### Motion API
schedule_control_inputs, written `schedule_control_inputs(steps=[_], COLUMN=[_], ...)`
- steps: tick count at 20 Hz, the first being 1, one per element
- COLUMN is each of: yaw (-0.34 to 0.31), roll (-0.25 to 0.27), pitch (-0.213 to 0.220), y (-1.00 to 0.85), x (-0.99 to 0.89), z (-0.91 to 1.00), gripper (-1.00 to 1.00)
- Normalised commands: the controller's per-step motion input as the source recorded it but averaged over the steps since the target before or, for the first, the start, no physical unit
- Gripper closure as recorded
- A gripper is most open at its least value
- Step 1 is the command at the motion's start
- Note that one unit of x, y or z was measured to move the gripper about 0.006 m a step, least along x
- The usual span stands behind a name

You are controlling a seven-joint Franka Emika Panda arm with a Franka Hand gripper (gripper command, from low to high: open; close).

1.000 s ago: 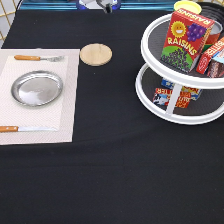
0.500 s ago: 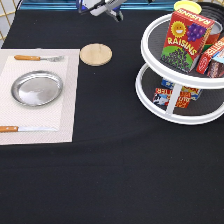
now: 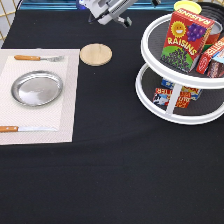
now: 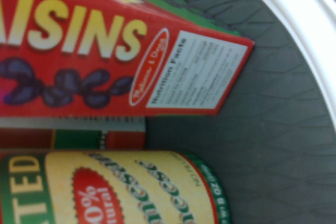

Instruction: Pick up the bowl from the lazy Susan and put bowl on the plate

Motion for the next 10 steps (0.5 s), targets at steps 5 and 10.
schedule_control_inputs(steps=[5, 10], yaw=[0.055, 0.09], roll=[0.023, 0.046], pitch=[0.0, -0.004], y=[0.1, 0.01], x=[0.15, 0.07], z=[-0.25, -0.22], gripper=[-1.0, -1.0])
